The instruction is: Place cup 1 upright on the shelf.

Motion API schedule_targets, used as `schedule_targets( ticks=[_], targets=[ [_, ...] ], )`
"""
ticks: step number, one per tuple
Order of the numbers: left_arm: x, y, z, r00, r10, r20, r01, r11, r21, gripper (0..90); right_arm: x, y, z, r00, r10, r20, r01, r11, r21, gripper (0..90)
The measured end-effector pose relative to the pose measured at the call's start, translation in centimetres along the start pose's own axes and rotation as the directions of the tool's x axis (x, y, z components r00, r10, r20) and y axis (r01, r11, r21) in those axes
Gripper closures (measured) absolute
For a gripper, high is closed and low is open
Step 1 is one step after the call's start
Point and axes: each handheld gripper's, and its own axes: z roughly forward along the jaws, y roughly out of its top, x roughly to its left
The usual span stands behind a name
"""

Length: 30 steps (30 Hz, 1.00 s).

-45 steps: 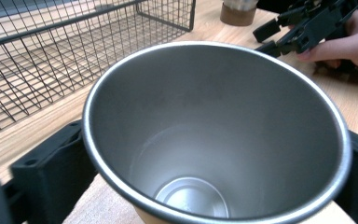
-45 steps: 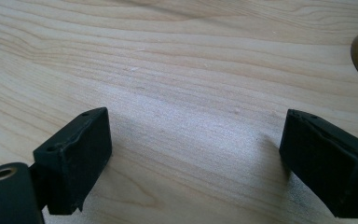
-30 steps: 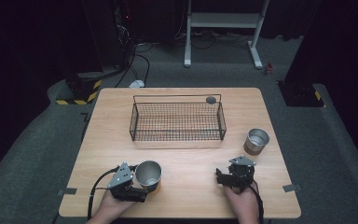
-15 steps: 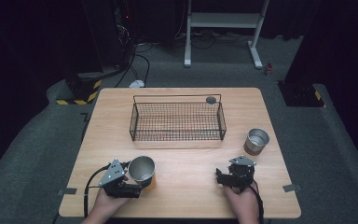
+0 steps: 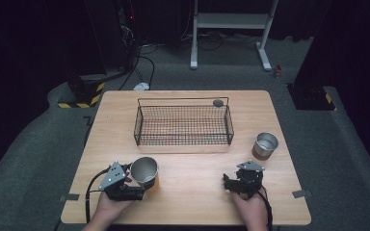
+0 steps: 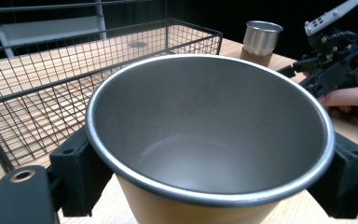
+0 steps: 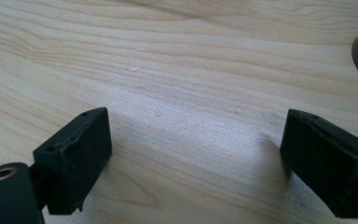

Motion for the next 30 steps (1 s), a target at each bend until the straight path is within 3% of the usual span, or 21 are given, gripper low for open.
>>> schedule_targets(
  ticks=[2, 5, 8, 18, 30],
  targets=[
    [0.1, 0.2, 0.3, 0.9999, -0.013, -0.004, 0.013, 0.9999, 0.002, 13.8, 0.0, 0.0, 0.0, 1.0, 0.0, -0.001, 0.0, 1.0, 0.0, 8.5],
    [0.2, 0.4, 0.6, 0.9974, -0.071, 0.013, 0.071, 0.9975, 0.0, 13.8, 0.0, 0.0, 0.0, 1.0, 0.0, -0.001, 0.0, 1.0, 0.0, 8.6],
    [0.1, 0.8, 0.9, 0.9986, -0.049, -0.019, 0.05, 0.9987, 0.012, 13.9, 0.0, 0.0, 0.0, 1.0, 0.0, -0.001, 0.0, 1.0, 0.0, 8.6],
    [-0.7, 2.4, 2.1, 0.999, -0.011, -0.043, 0.012, 0.9997, 0.021, 13.9, 0.0, 0.0, 0.0, 1.0, 0.001, 0.006, -0.001, 1.0, -0.001, 8.5],
    [0.1, 3.9, 2.9, 0.9988, -0.027, -0.041, 0.027, 0.9995, 0.016, 13.9, 0.1, 0.0, 0.0, 1.0, -0.001, 0.009, 0.001, 1.0, -0.002, 8.5]
  ],
)
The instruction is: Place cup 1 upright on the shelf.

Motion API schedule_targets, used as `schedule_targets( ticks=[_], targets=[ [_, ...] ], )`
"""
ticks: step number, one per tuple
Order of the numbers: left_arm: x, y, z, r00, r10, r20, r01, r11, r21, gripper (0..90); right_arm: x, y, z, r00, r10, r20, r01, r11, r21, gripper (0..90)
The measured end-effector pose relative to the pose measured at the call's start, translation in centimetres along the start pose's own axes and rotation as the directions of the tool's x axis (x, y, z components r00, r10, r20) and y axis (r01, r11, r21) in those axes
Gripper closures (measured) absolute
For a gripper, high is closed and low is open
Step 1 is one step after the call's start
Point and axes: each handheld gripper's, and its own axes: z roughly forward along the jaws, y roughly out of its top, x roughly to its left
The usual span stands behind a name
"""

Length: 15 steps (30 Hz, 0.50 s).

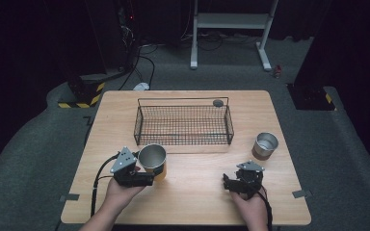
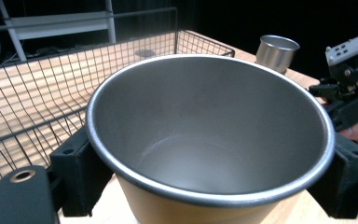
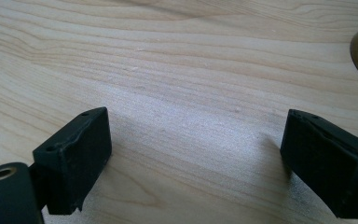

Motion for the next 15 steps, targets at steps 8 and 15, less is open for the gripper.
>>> schedule_targets(
  ticks=[8, 15],
  targets=[
    [1.1, 1.5, 0.7, 0.9994, -0.011, -0.032, 0.011, 0.9999, -0.009, 13.8, 0.0, 0.0, 0.0, 1.0, 0.001, 0.0, -0.001, 1.0, -0.001, 8.5],
    [2.0, 3.0, 1.4, 0.9985, -0.004, -0.054, 0.003, 0.9999, -0.016, 13.9, 0.0, 0.0, 0.0, 1.0, 0.001, -0.001, -0.001, 1.0, -0.002, 8.4]
  ],
)
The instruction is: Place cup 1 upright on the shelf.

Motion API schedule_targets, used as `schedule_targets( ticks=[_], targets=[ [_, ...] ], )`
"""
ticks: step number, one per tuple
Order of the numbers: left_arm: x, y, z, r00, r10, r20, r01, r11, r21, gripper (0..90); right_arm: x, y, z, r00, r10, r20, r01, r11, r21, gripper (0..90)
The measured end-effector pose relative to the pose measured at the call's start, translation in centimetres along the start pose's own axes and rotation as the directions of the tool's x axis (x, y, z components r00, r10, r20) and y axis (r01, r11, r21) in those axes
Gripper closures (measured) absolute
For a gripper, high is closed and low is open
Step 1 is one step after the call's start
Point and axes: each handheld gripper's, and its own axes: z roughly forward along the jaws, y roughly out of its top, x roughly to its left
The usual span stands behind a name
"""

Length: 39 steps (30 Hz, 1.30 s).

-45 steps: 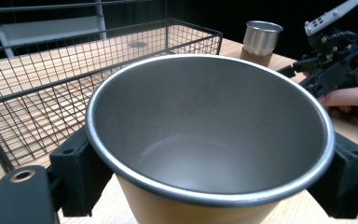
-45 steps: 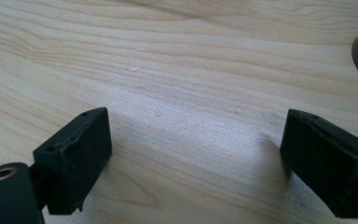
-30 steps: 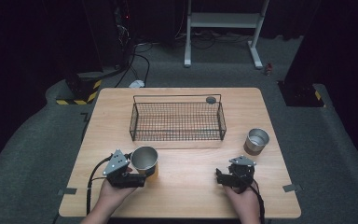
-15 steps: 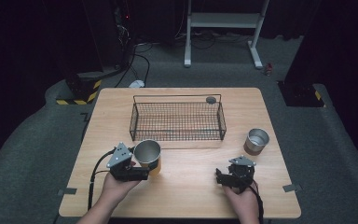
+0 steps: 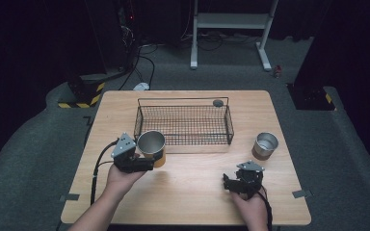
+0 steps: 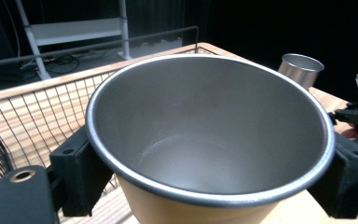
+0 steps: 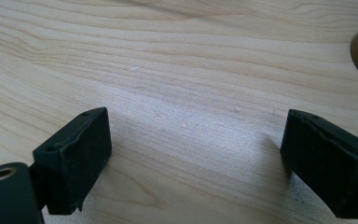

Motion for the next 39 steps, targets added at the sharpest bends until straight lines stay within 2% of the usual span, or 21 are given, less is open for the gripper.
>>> schedule_targets(
  ticks=[13, 21, 29, 39],
  targets=[
    [1.1, 2.0, 1.7, 0.9998, 0.005, -0.02, -0.005, 0.9999, -0.011, 13.9, 0.0, 0.0, 0.0, 1.0, -0.001, -0.003, 0.001, 1.0, 0.001, 8.4],
    [1.6, 2.8, 2.7, 0.999, 0.013, -0.042, -0.013, 0.9999, -0.003, 13.9, 0.0, 0.0, 0.0, 1.0, 0.0, -0.003, 0.0, 1.0, 0.001, 8.4],
    [2.5, 3.5, 3.7, 0.9988, -0.009, -0.049, 0.01, 0.9999, 0.007, 13.9, 0.0, 0.0, 0.0, 1.0, 0.002, -0.003, -0.002, 1.0, 0.002, 8.4],
    [3.4, 4.8, 5.1, 0.998, -0.016, -0.061, 0.017, 0.9997, 0.017, 13.9, 0.0, 0.0, 0.0, 1.0, -0.001, -0.005, 0.001, 1.0, 0.002, 8.4]
  ],
)
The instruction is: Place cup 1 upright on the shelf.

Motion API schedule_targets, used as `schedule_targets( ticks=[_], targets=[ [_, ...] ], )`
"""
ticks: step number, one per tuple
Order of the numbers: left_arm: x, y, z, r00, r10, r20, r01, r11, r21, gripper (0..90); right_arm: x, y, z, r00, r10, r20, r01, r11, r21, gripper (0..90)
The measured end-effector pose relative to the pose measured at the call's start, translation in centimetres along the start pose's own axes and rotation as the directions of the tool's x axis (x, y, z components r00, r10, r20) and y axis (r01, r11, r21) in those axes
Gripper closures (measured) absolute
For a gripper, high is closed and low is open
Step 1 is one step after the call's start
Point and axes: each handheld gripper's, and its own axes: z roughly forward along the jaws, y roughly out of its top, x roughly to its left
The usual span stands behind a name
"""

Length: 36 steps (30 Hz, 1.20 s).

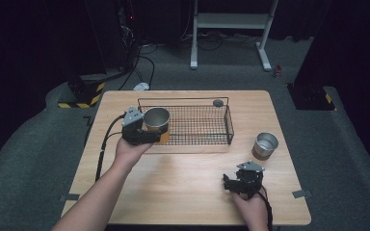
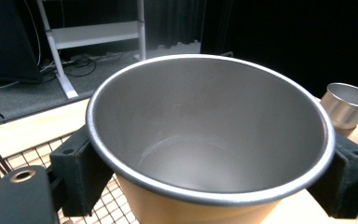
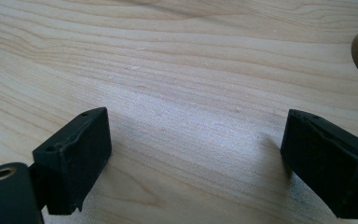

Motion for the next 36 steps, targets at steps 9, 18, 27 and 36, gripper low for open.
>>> schedule_targets(
  ticks=[9, 18, 27, 36],
  targets=[
    [0.7, 1.6, 1.8, 0.9998, -0.002, -0.02, 0.002, 0.9998, 0.019, 13.8, 0.0, 0.0, 0.0, 1.0, 0.0, 0.0, 0.0, 1.0, 0.0, 8.4],
    [1.3, 2.5, 3.5, 0.9992, -0.028, -0.03, 0.029, 0.9991, 0.031, 13.9, 0.0, 0.0, 0.0, 1.0, 0.001, 0.0, -0.001, 1.0, -0.001, 8.4],
    [1.3, 1.9, 5.7, 0.9986, -0.009, -0.052, 0.012, 0.9982, 0.059, 13.9, 0.0, 0.0, 0.0, 1.0, 0.0, 0.0, 0.0, 1.0, 0.0, 8.4],
    [1.7, 0.8, 7.6, 0.998, -0.027, -0.057, 0.033, 0.9932, 0.111, 13.9, 0.0, 0.0, 0.0, 1.0, 0.0, 0.0, 0.0, 1.0, 0.0, 8.4]
  ],
)
